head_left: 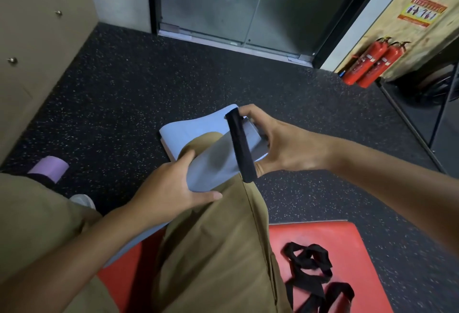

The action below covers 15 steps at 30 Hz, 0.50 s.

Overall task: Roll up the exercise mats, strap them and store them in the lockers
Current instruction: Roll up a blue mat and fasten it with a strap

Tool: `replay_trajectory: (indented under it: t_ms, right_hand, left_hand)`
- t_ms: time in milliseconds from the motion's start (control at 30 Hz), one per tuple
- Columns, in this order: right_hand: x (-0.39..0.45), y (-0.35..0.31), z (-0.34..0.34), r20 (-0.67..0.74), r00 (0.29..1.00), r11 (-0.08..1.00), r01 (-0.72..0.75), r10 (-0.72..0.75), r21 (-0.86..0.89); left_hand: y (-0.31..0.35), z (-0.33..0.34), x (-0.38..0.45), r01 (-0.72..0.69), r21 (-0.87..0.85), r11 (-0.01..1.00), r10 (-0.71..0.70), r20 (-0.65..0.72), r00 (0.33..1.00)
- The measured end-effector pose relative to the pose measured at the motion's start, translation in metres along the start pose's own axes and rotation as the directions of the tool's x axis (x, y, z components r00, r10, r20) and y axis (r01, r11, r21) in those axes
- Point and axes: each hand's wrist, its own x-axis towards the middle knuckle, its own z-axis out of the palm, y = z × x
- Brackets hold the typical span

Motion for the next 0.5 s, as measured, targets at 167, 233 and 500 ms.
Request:
replay_trajectory:
  t_ms: [167,233,500]
  right_hand:
    - [0.017,-0.007,0.008,-0.06,0.998,0.998,-0.029,0.032,0.057]
    - [0.019,-0.012,0.007,-0.049,0.997,0.994,-0.055,0.06,0.098]
    - [0.031,-0.006,0.04,-0.32,0.942,0.897,0.055,0.099,0.438]
  left_hand:
    - [-0.002,-0.005,-0.004,0.009,-0.054,0.999,-0.009,-0.002,1.0]
    - [-0.001,-0.006,-0.005,0.017,-0.063,0.998,-0.018,-0.01,1.0]
    - [-0.007,-0.018,-0.005,0.059,-0.199,0.978,-0.079,-0.098,0.992]
